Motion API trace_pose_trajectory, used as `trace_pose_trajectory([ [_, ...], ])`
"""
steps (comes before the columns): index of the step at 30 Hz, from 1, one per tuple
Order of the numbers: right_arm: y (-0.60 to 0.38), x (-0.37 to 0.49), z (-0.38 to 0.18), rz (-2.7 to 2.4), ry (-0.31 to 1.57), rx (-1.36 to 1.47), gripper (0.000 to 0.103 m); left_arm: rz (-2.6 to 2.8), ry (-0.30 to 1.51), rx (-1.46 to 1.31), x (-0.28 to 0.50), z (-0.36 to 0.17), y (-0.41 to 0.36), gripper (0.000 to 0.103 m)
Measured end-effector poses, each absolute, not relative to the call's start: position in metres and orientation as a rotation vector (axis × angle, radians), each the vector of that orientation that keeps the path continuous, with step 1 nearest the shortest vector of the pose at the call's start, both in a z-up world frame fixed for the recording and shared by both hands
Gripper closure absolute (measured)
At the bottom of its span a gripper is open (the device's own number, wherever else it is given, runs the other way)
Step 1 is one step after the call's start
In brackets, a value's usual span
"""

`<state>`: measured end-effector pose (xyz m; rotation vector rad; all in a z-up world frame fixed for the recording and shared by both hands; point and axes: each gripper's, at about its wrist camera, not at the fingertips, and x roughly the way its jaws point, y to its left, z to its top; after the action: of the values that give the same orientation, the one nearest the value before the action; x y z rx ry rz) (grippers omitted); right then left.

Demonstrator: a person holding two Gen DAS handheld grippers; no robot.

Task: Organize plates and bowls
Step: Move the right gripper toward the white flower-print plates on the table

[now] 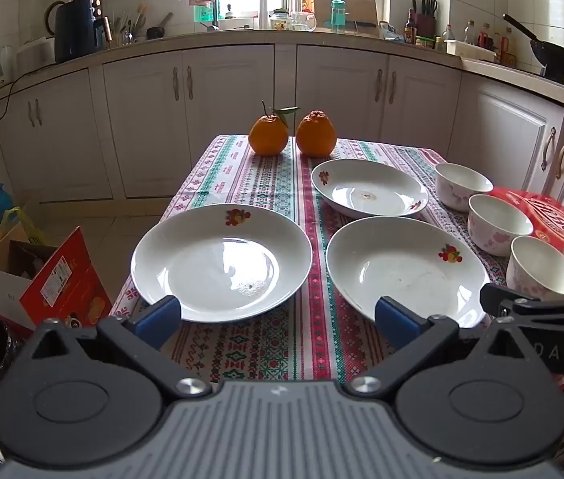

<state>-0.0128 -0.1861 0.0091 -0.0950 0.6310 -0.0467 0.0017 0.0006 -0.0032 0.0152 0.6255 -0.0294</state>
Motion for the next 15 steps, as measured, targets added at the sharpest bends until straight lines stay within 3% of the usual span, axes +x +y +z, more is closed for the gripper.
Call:
trace_pose_trajectory([
  [15,-0.177,-0.004,0.009,-0.032,0.621,-0.113,0.0,-0.035,0.644,-0.006,0.011,-0.007,0.01,0.001],
])
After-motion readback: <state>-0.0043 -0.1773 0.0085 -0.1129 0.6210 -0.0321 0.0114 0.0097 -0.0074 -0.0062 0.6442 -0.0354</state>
